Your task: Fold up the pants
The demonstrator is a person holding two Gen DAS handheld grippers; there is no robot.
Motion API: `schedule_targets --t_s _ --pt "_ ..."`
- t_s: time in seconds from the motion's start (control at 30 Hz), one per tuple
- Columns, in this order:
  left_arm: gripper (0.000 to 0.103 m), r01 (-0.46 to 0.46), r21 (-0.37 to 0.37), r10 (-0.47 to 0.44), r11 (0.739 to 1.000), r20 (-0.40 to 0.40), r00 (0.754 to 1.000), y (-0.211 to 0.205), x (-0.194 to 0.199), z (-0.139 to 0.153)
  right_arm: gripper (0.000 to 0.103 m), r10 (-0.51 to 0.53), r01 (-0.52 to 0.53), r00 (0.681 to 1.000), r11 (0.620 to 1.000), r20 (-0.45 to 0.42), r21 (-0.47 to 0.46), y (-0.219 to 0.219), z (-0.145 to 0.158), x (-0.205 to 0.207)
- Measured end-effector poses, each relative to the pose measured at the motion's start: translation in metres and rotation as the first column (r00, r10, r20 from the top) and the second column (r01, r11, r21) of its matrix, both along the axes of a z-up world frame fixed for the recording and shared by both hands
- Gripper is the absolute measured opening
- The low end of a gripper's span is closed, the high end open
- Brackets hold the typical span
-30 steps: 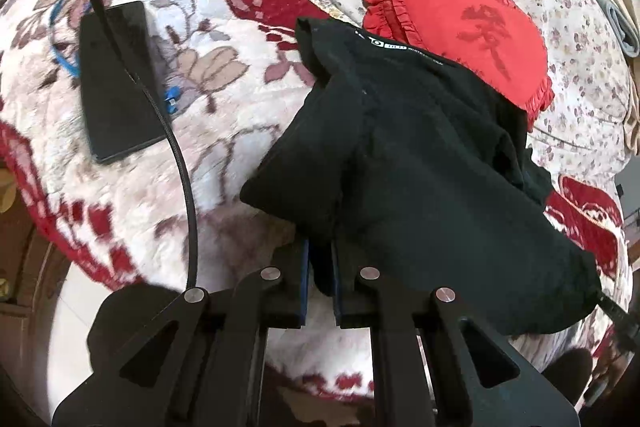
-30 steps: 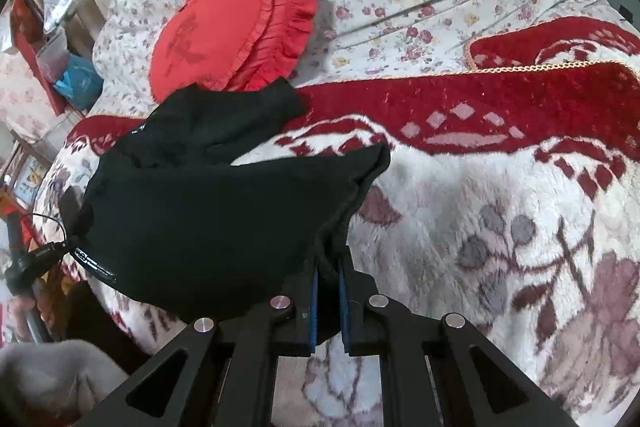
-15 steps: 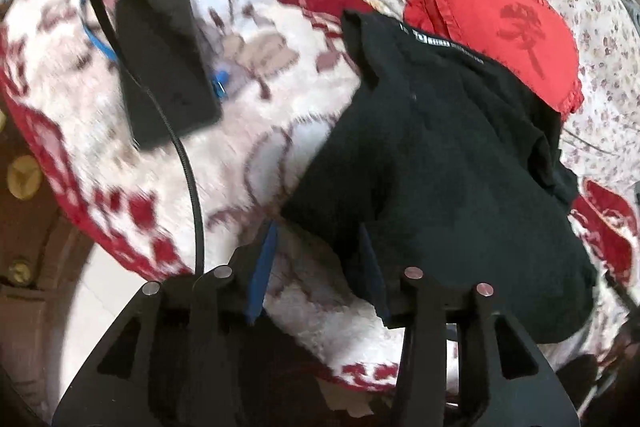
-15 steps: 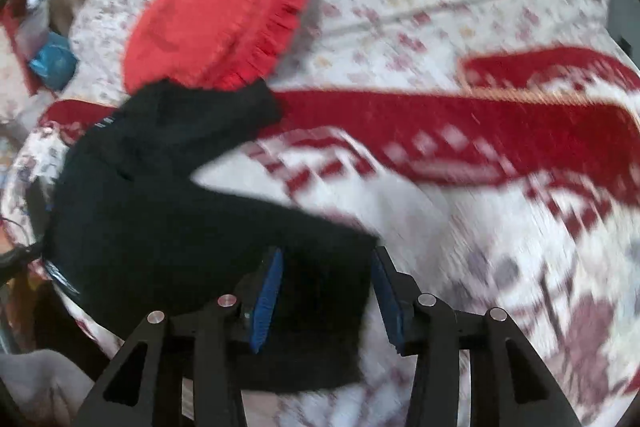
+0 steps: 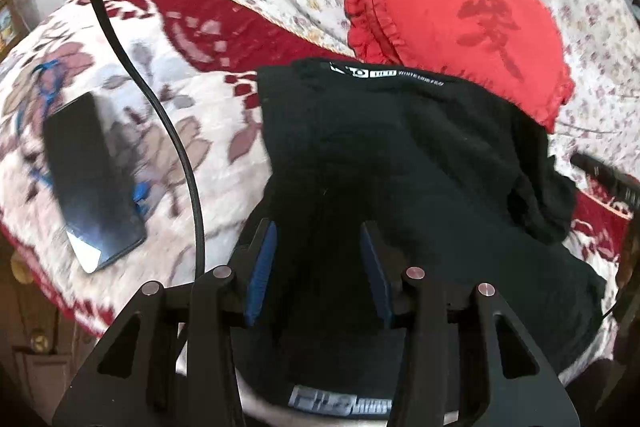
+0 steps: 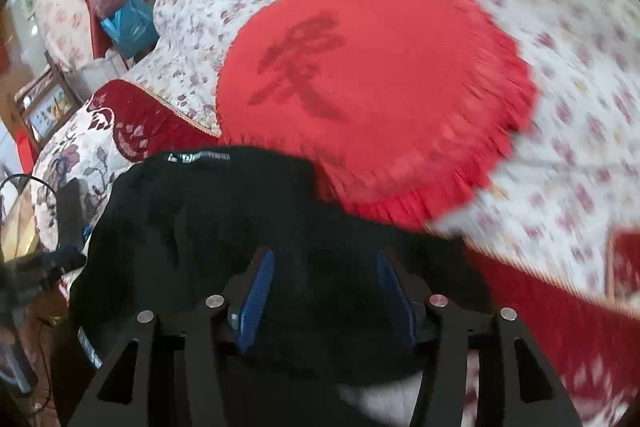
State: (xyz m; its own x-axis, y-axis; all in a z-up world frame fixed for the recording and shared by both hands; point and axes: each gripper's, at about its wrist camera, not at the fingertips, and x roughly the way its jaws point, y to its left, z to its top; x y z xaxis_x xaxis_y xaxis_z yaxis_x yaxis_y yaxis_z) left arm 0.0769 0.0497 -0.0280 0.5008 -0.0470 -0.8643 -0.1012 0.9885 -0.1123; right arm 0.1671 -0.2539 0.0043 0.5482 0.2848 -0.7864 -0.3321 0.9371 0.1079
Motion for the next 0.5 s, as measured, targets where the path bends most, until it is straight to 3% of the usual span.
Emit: schedule_targets --t_s 0.17,0.2,0.23,0.3,0.37,0.5 --pt "0.043 -0.023 0.029 0.025 0.999 -0.068 0.997 0.006 0.033 -0.029 0.061 0.036 -0.037 0.998 0.999 -0.060 -0.011 0.027 -0.030 0.052" --pt "0.047 -0.041 0.043 0.044 0.998 -0.070 0.997 0.010 0.035 -0.032 0.055 0.039 -0.041 0.997 0.999 -0.072 -0.024 0.030 -0.039 0.061" --pt "0.053 -0.056 0.039 0.059 0.998 -0.077 0.995 0.015 0.038 -0.035 0.029 0.040 -0.042 0.996 0.999 -0.078 -0.034 0.030 -0.043 0.065" --pt "0.061 -0.091 -0.030 0.088 0.995 -0.091 0.992 0.030 0.039 -0.040 0.007 0.037 -0.040 0.996 0.999 -0.077 -0.035 0.027 -0.045 0.069" --pt "0.061 -0.104 -0.080 0.095 0.991 -0.104 0.990 0.037 0.039 -0.043 0.005 0.059 -0.059 0.997 0.998 -0.045 0.000 0.024 -0.032 0.064" --pt "0.061 -0.124 -0.090 0.115 0.988 -0.097 0.989 0.042 0.033 -0.036 0.005 0.140 -0.146 0.988 0.983 0.059 0.108 0.014 0.019 0.026"
